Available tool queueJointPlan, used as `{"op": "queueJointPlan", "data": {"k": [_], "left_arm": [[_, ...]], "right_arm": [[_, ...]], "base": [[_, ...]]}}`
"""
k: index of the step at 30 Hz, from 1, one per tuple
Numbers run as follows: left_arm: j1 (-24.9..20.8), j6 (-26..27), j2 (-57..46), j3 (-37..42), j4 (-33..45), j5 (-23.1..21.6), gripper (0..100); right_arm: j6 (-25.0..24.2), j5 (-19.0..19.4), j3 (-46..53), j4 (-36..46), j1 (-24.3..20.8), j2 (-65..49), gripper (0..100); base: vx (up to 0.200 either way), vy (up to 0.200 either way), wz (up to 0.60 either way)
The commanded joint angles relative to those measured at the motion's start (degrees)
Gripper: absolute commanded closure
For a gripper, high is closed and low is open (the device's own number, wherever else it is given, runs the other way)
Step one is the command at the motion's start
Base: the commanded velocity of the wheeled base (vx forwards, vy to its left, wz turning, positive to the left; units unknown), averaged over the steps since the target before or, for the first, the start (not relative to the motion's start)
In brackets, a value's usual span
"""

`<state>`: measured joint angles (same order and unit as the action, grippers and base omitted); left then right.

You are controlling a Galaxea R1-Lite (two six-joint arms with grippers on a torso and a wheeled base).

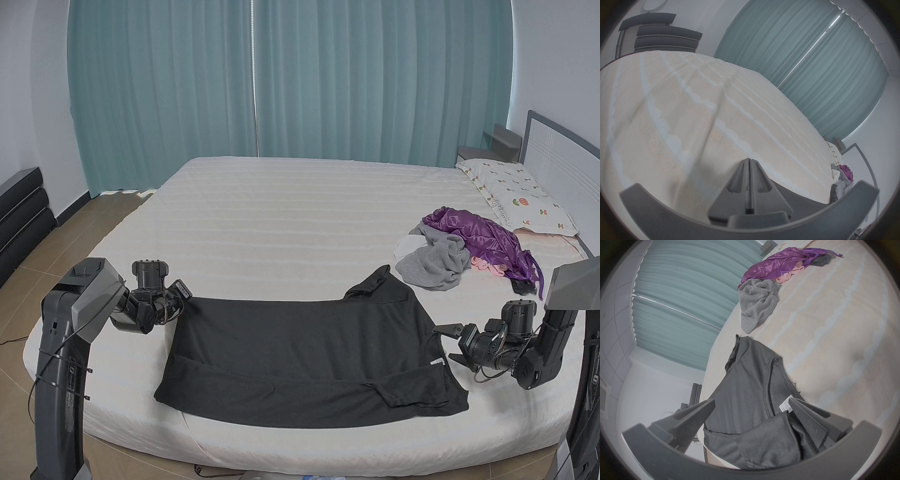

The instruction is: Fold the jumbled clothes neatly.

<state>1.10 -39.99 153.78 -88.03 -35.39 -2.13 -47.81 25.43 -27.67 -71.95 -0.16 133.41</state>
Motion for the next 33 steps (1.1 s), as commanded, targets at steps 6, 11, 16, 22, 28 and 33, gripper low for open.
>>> {"op": "queueJointPlan", "data": {"k": [6,11,16,22,28,33], "left_arm": [[-0.1,-0.3,-0.5,0.7,0.2,-0.1,100],[-0.4,-0.3,-0.8,2.4,0.0,-0.1,100],[-0.5,-0.3,-0.9,2.7,0.1,-0.2,100],[-0.4,-0.3,-0.9,2.8,0.1,-0.2,100],[-0.5,-0.3,-1.0,3.3,0.0,-0.2,100],[-0.5,-0.3,-1.0,3.3,0.1,-0.2,100]], "right_arm": [[-0.1,-0.5,-1.0,0.0,0.0,0.4,0],[0.0,-2.3,-6.4,1.4,-2.7,0.3,0],[0.4,-6.4,-18.7,13.4,-5.5,0.4,0],[3.9,-13.3,-33.7,22.6,-7.6,6.4,0],[9.0,-19.1,-50.1,32.8,-8.8,15.5,0],[9.8,-21.4,-60.1,37.1,-8.8,20.7,0]], "base": [[0.000,0.000,0.00],[0.000,0.000,0.00],[0.000,0.000,0.00],[0.000,0.000,0.00],[0.000,0.000,0.00],[0.000,0.000,0.00]]}}
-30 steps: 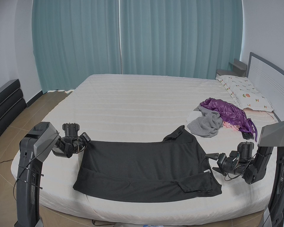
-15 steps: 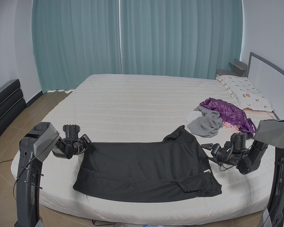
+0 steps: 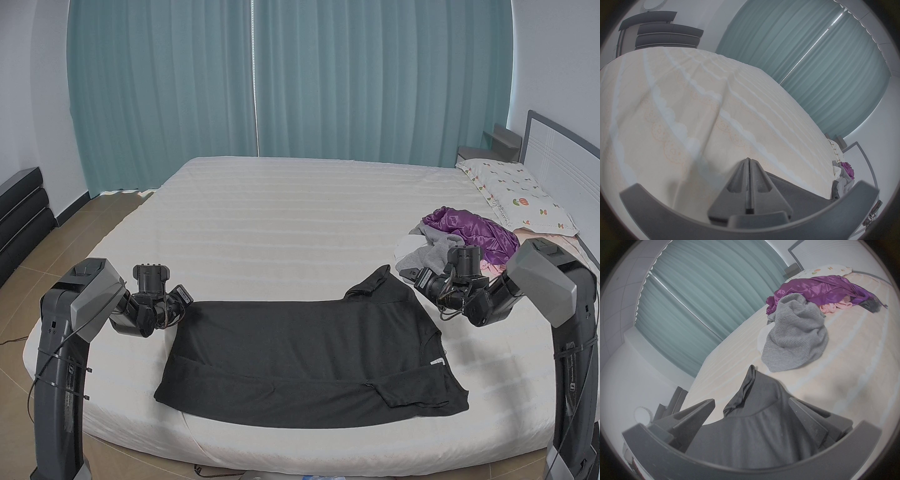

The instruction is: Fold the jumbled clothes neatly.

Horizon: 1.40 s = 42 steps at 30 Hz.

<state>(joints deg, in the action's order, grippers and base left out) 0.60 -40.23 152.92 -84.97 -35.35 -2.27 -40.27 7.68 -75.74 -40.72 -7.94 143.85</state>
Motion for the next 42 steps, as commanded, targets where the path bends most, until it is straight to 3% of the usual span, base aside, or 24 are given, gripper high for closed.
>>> {"op": "queueJointPlan", "data": {"k": [1,11,19,20,42], "left_arm": [[0.0,0.0,-0.2,0.2,-0.1,0.0,100],[0.0,0.1,-0.2,0.3,-0.1,0.0,100],[0.0,0.2,-0.1,0.4,-0.1,0.0,100],[0.0,0.2,-0.1,0.4,-0.1,0.0,100],[0.1,-0.2,-1.5,0.8,-0.1,0.2,100]], "right_arm": [[2.1,-4.3,-14.3,6.4,-1.0,11.5,0],[1.9,-7.5,-25.9,7.4,-0.5,18.2,0],[2.0,-7.8,-27.4,7.8,-0.1,19.2,0],[1.9,-7.8,-27.6,7.8,-0.1,19.3,100],[0.5,-7.7,-23.4,7.1,0.9,13.7,100]], "base": [[0.000,0.000,0.00],[0.000,0.000,0.00],[0.000,0.000,0.00],[0.000,0.000,0.00],[0.000,0.000,0.00]]}}
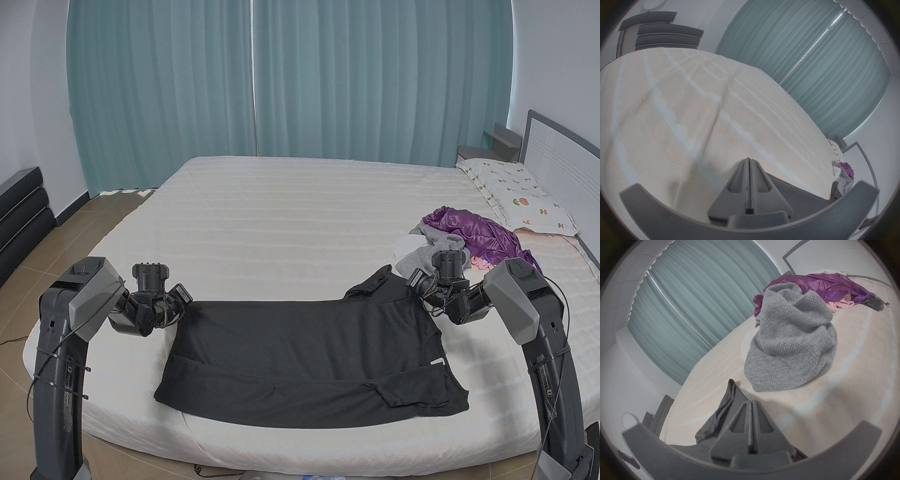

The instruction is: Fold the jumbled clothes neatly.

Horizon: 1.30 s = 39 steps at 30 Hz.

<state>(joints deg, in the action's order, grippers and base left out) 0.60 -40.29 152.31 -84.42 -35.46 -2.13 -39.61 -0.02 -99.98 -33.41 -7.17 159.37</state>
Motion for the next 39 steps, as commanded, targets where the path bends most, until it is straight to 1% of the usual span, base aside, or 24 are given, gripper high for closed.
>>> {"op": "queueJointPlan", "data": {"k": [1,6,9,11,12,17,21,23,26,27,29,34,36,39], "left_arm": [[0.1,-1.0,-1.4,0.9,-0.1,0.0,100],[0.4,-3.0,-3.5,2.3,-2.0,-0.1,100],[0.5,-3.0,-4.0,3.4,-3.2,-0.1,100],[0.5,-3.1,-4.0,3.5,-3.2,-0.1,100],[0.6,-3.0,-4.6,4.5,-4.0,-0.1,100],[0.6,-3.0,-5.4,6.2,-5.8,-0.1,100],[0.5,-2.9,-5.6,7.2,-5.9,-0.2,100],[0.6,-3.0,-6.3,7.4,-6.6,-0.2,100],[0.6,-3.0,-6.3,7.5,-6.8,-0.2,100],[0.5,-3.0,-6.5,8.3,-7.1,-0.2,100],[0.5,-3.0,-6.9,8.7,-7.6,-0.2,100],[0.6,-3.0,-7.2,9.7,-9.1,-0.2,100],[0.6,-3.0,-7.4,10.0,-9.6,-0.2,100],[0.6,-3.0,-7.7,10.6,-9.9,-0.2,100]], "right_arm": [[-0.6,0.1,1.9,-0.2,0.2,-2.6,100],[-1.4,0.3,5.8,-1.7,0.9,-4.5,100],[-1.5,1.2,9.0,-3.7,1.6,-6.2,100],[-1.5,1.3,9.2,-3.8,1.6,-6.3,100],[-1.7,2.2,11.7,-5.8,1.8,-7.1,100],[-2.8,2.8,14.9,-10.4,2.2,-8.9,100],[-3.5,4.2,17.4,-12.6,2.2,-10.0,100],[-3.5,5.6,20.3,-15.9,2.2,-11.3,100],[-3.5,5.6,21.2,-16.6,2.2,-11.4,100],[-3.6,5.6,22.8,-18.5,2.1,-11.7,100],[-3.6,5.6,23.0,-19.5,2.2,-12.1,100],[-3.7,5.6,24.0,-20.0,2.4,-12.5,100],[-4.6,5.6,24.4,-20.6,2.9,-13.1,100],[-4.6,6.3,26.9,-21.3,3.0,-13.7,100]], "base": [[0.000,0.000,0.00],[0.000,0.000,0.00],[0.000,0.000,0.00],[0.000,0.000,0.00],[0.000,0.000,0.00],[0.000,0.000,0.00],[0.000,0.000,0.00],[0.000,0.000,0.00],[0.000,0.000,0.00],[0.000,0.000,0.00],[0.000,0.000,0.00],[0.000,0.000,0.00],[0.000,0.000,0.00],[0.000,0.000,0.00]]}}
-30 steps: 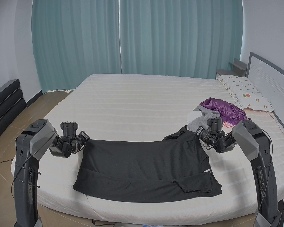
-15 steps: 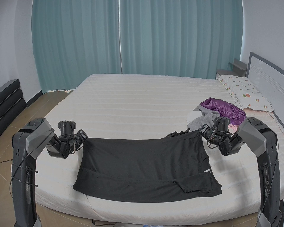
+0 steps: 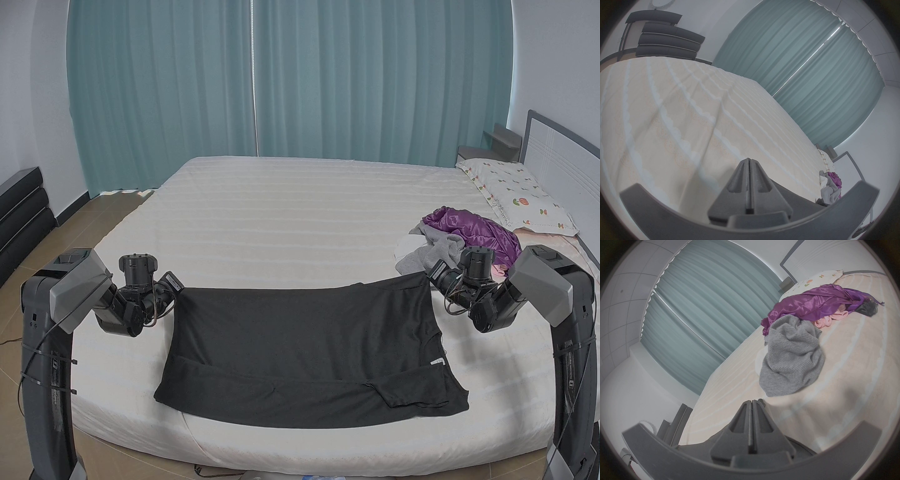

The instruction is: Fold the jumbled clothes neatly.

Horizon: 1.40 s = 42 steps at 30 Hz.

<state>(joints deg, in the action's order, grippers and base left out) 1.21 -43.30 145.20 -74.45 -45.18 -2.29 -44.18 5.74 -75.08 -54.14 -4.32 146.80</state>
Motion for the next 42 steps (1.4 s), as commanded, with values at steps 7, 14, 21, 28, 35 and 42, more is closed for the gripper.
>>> {"op": "queueJointPlan", "data": {"k": [7,14,21,28,35,42], "left_arm": [[0.1,0.1,-1.2,1.5,-0.2,-0.1,100],[0.0,0.2,-1.6,2.9,-0.1,-0.2,100],[-0.1,0.8,-4.3,6.7,-0.2,-0.7,100],[-0.2,1.2,-7.9,10.9,-0.3,-0.9,100],[-0.1,1.1,-11.2,15.3,-0.3,-0.9,100],[-0.2,1.1,-13.4,21.5,-3.2,-0.9,100]], "right_arm": [[0.0,1.5,3.2,-1.1,-0.1,-1.0,100],[0.5,2.8,5.8,-0.4,0.4,-2.0,100],[1.2,5.9,11.3,-0.5,1.0,-5.2,100],[1.2,8.5,17.1,-0.8,1.8,-8.8,100],[1.4,10.3,23.8,-1.3,2.1,-12.3,100],[2.4,12.1,29.2,-3.8,3.0,-14.8,100]], "base": [[0.000,0.000,0.00],[0.000,0.000,0.00],[0.000,0.000,0.00],[0.000,0.000,0.00],[0.000,0.000,0.00],[0.000,0.000,0.00]]}}
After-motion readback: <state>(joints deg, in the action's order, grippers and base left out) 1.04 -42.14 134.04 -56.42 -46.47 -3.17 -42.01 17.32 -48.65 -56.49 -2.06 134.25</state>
